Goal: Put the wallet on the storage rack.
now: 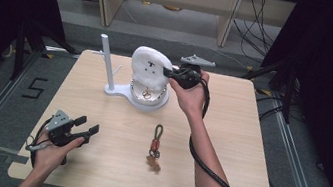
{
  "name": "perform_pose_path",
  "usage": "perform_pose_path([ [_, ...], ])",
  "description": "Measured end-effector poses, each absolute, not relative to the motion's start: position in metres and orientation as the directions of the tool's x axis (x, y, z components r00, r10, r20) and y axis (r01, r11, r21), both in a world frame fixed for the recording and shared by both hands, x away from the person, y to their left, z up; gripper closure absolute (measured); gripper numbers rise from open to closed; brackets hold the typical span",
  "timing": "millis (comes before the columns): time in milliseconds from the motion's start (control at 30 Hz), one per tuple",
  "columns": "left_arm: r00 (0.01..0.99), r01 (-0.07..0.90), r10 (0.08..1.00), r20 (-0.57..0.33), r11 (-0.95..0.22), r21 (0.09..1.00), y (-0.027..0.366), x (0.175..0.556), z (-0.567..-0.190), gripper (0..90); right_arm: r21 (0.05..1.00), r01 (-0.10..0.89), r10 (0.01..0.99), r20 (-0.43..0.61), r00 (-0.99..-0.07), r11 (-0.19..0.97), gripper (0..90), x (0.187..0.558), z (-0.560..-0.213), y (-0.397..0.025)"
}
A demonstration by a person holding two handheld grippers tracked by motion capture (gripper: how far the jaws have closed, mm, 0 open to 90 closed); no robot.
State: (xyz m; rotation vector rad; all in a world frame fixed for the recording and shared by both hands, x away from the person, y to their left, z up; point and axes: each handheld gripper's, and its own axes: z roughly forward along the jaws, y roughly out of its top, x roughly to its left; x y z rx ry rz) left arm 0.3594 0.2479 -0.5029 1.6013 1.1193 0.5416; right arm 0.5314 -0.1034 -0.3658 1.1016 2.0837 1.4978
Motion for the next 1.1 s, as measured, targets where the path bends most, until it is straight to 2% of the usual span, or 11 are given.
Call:
perform_pose_path([
  [833, 0.45, 0.395, 0.871, -0.196, 0.002, 0.919, 0.248, 0.36, -0.507, 34.3, 0.883, 0.441, 0.76, 0.174, -0.627, 0.162, 78.7, 0.54, -0.393, -0.103],
  [1100, 0.451, 0.395, 0.87, -0.2, 0.007, 0.919, 0.247, 0.36, -0.507, 34.3, 0.878, 0.438, 0.765, 0.145, -0.628, 0.194, 78.5, 0.542, -0.401, -0.1],
])
